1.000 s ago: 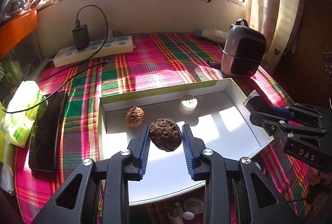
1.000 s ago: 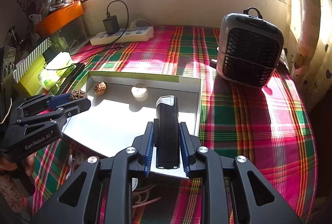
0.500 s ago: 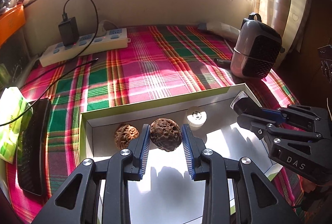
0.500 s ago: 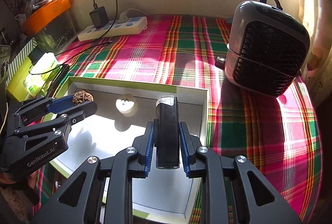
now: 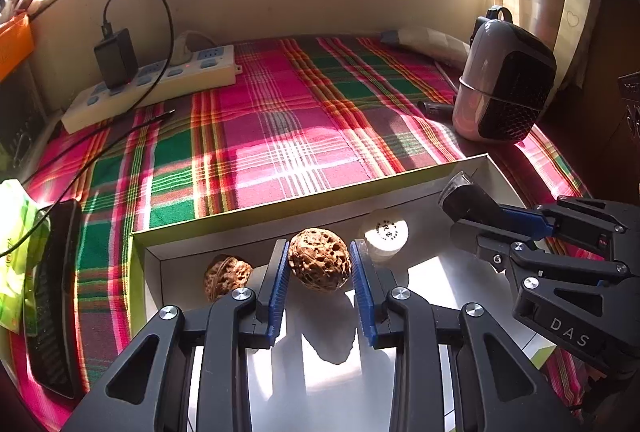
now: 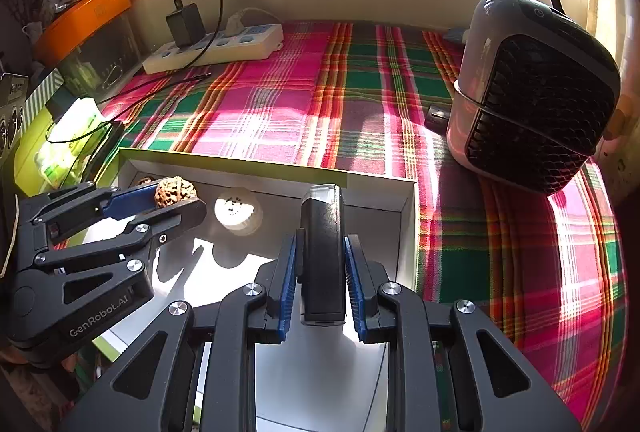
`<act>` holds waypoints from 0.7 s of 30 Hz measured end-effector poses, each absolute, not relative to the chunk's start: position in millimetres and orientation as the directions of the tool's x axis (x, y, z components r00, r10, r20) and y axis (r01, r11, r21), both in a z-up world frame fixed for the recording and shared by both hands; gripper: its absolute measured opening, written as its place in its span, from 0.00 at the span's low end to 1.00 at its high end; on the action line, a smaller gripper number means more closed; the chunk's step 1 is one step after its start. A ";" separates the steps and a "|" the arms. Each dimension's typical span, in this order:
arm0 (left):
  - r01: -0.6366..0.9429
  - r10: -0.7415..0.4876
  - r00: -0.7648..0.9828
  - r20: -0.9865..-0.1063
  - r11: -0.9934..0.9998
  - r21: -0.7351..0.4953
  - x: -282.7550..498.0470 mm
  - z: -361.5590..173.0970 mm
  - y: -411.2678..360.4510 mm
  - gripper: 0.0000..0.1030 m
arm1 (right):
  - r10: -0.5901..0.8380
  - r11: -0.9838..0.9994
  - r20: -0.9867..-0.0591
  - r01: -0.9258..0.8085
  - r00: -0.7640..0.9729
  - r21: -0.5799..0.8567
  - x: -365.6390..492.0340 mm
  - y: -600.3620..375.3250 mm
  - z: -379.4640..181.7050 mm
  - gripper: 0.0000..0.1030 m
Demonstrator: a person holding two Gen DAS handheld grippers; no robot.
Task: Organize objects
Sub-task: 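Carry the walnut with the left tool into the box while the right tool carries the black device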
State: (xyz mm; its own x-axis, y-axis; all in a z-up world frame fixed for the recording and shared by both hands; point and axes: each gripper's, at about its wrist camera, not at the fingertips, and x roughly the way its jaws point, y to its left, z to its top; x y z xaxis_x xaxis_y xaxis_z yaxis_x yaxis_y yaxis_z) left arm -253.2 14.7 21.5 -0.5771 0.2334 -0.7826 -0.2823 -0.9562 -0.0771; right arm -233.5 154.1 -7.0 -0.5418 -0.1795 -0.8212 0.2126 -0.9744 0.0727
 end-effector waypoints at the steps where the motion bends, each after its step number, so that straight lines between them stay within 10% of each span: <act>1: -0.281 0.228 -0.576 -0.785 -0.957 -0.072 -253.7 21.0 15.0 0.28 | -0.179 -0.975 -0.821 0.210 -0.542 0.074 -233.9 154.7 -7.5 0.24; 21: -0.280 0.204 -0.556 -0.806 -0.959 -0.049 -258.3 16.5 19.5 0.28 | -0.182 -0.974 -0.824 0.214 -0.536 0.076 -236.8 153.0 -13.6 0.24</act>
